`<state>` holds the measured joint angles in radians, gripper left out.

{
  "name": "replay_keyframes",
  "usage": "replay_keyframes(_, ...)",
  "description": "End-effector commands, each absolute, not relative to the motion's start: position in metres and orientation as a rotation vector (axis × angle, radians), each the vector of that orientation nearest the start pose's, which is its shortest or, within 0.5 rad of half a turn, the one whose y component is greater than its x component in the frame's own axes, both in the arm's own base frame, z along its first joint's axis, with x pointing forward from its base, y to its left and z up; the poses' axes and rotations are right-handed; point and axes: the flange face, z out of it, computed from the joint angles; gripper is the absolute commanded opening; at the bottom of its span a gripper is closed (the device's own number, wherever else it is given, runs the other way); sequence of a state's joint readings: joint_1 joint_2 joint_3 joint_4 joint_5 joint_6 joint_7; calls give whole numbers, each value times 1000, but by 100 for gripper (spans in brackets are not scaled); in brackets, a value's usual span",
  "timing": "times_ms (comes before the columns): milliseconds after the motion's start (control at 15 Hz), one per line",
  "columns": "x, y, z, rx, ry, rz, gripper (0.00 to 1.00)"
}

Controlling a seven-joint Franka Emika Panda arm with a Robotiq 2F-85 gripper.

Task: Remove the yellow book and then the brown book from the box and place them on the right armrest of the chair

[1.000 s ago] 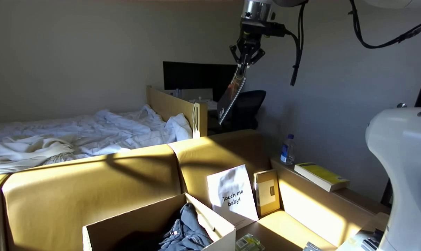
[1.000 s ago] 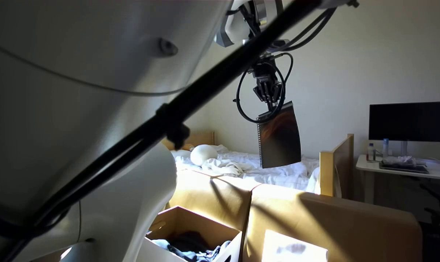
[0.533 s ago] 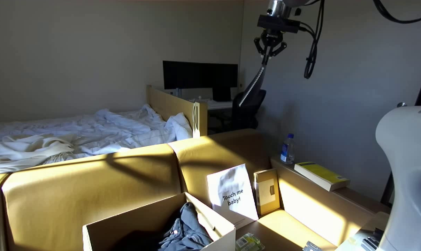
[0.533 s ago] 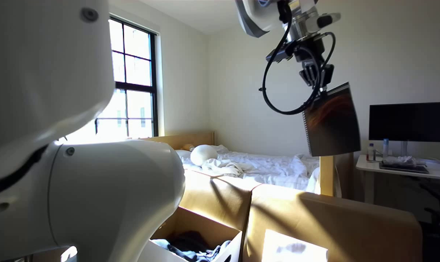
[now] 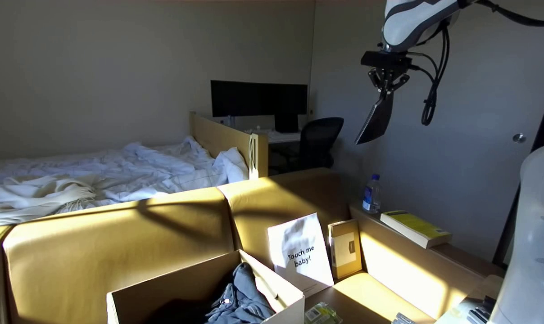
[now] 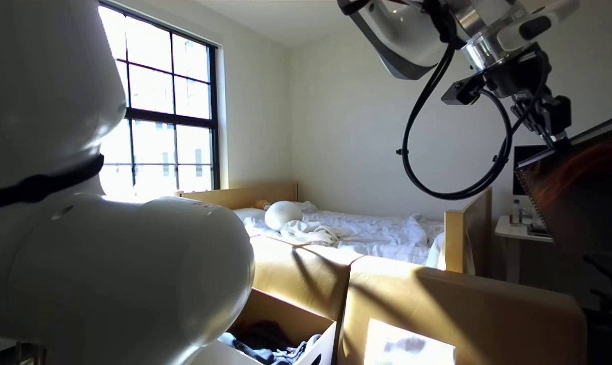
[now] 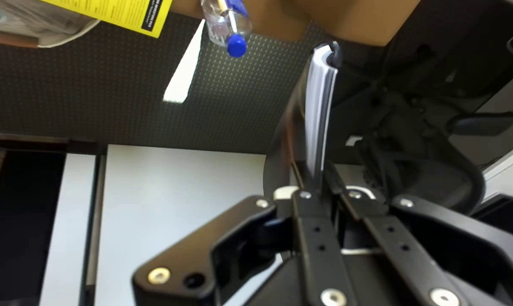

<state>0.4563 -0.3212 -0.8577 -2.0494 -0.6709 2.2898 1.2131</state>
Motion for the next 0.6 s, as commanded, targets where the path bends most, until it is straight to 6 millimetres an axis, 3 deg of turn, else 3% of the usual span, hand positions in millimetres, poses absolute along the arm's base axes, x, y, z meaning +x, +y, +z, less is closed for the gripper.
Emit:
replay_keyframes(0,442,-261,577,-2342,2152,-1085,3)
replay_keyframes(267,400,-281,577,-2167,2478,-1167,3)
replay_keyframes(400,384,-287,556,-2101,2655,-1144,3)
replay_keyframes(533,369,-283,517,-2070,2843,-1030,3)
